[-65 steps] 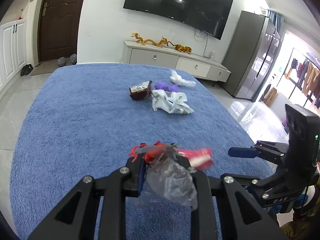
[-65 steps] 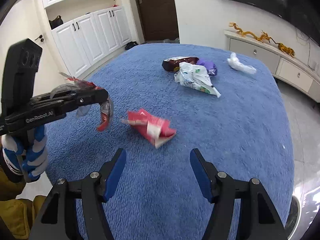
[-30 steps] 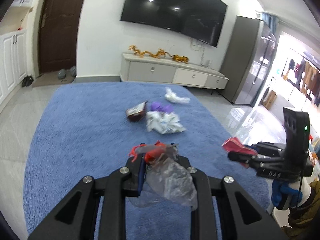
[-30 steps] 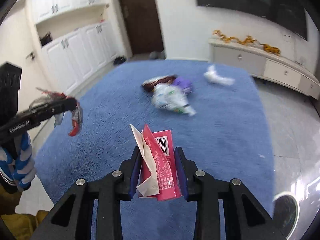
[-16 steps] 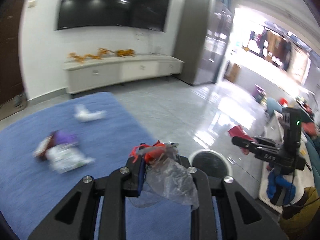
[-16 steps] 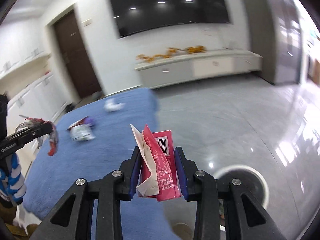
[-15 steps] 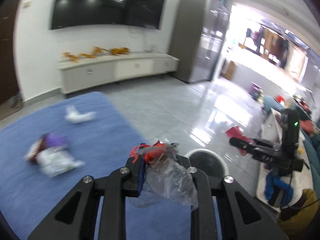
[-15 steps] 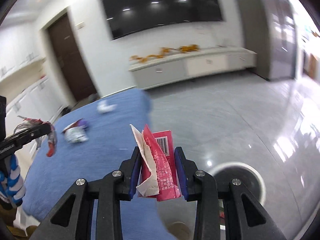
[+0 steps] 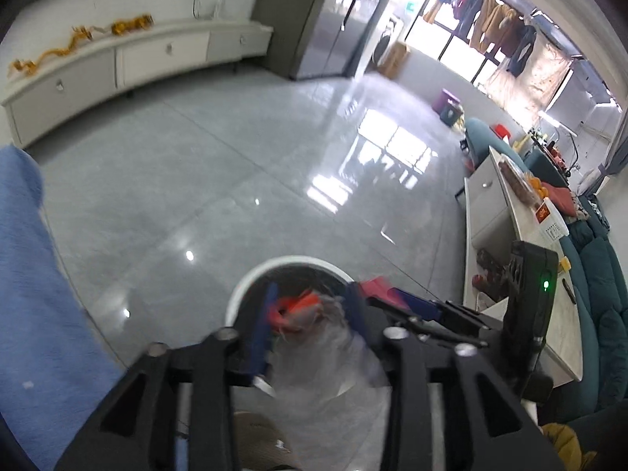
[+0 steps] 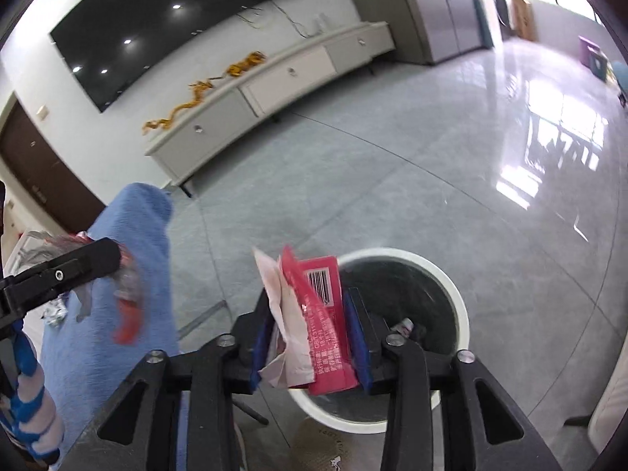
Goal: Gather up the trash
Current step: 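Carry both items over the bin and open both tools to drop them, then turn both tools back toward the remaining trash on the rug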
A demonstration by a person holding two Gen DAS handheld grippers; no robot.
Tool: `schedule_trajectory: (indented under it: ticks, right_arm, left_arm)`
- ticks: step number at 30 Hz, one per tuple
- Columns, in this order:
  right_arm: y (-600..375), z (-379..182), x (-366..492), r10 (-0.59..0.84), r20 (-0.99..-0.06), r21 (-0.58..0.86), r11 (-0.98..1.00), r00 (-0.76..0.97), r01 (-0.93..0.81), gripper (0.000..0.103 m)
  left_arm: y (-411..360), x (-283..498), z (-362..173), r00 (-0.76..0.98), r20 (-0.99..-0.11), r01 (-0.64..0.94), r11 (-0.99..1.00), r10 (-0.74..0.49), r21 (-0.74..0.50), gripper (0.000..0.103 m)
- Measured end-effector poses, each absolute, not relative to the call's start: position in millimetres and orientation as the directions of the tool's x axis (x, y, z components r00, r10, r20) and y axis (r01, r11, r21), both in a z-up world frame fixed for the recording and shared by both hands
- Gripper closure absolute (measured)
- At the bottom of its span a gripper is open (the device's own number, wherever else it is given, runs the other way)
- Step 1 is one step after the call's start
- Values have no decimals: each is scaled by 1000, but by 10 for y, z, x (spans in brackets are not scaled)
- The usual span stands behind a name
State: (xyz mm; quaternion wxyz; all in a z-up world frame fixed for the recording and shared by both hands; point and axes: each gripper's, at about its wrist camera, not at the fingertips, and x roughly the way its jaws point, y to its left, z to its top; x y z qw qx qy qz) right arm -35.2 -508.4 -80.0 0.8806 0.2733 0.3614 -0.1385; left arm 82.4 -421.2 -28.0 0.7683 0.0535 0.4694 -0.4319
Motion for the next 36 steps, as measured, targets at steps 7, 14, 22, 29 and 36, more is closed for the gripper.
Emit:
schedule_trajectory:
  ticks: [7, 14, 22, 29, 36]
  right_arm:
    - [-5185, -893, -489, -78, -727, 377, 785, 682, 492, 45]
    - [-5089, -709, -575, -103, -698, 383, 783, 709, 491, 45]
    - [-4722, -179, -789, -140, -634, 353, 822, 760, 446, 41]
    - [-4248, 323, -925, -163, -574, 305, 867, 802, 395, 38]
    - [-3769, 729, -1079, -180, -517, 264, 897, 837, 356, 35]
  left_arm:
    - [-4388, 810, -467, 184, -777, 706, 632, -602, -322, 45]
    - [-4044, 699, -199, 323, -735, 693, 678, -597, -246, 45]
    - [-3355, 548, 345, 463, -657, 652, 731, -595, -203, 45]
    - [-2624, 345, 759, 562, -591, 613, 771, -579, -173, 45]
    - [-1772, 195, 1034, 641, -530, 545, 815, -555, -195, 45]
